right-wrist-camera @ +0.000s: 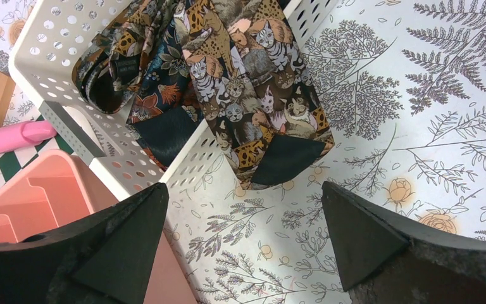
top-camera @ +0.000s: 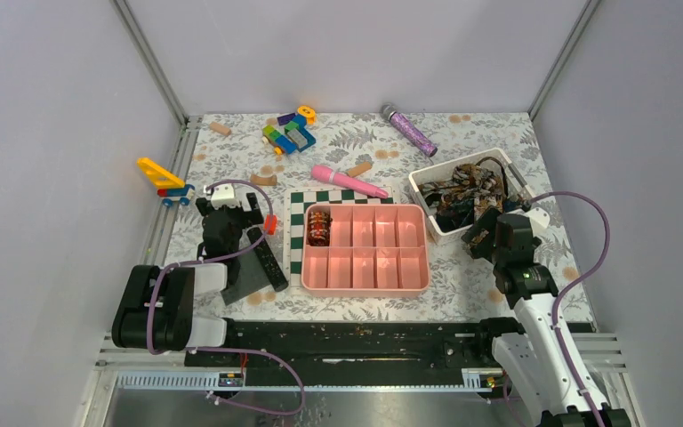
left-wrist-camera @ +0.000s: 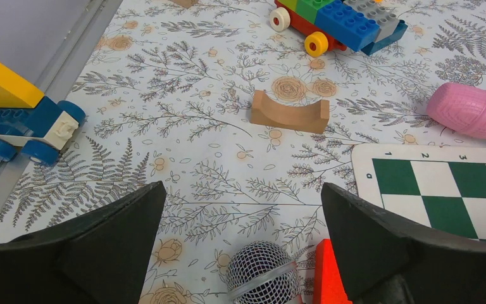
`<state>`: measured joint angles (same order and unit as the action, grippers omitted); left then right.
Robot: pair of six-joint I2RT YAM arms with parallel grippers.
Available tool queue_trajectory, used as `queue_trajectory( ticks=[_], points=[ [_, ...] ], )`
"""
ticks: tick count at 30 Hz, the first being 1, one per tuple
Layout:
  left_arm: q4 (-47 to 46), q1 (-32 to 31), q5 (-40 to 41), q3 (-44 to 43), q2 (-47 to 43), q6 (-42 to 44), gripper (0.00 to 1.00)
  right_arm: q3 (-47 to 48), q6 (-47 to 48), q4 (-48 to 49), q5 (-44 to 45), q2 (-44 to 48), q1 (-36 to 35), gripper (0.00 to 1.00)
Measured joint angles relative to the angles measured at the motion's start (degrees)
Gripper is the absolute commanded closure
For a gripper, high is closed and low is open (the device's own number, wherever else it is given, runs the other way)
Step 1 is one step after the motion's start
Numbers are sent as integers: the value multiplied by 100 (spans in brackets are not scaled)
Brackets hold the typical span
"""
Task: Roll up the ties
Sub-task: Pick up the storage box at the center of the board.
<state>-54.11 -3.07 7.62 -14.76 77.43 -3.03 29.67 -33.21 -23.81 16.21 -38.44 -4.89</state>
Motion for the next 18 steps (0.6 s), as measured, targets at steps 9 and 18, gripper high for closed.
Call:
queue_trajectory(
  ticks=[9,18],
  points=[
    [-2,0,-2,0,0,0,1,17,-111,-214,0,-83,0,1],
    [0,0,-7,0,0,0,1,334,-236,-595,-245,-216,0,0]
  ],
)
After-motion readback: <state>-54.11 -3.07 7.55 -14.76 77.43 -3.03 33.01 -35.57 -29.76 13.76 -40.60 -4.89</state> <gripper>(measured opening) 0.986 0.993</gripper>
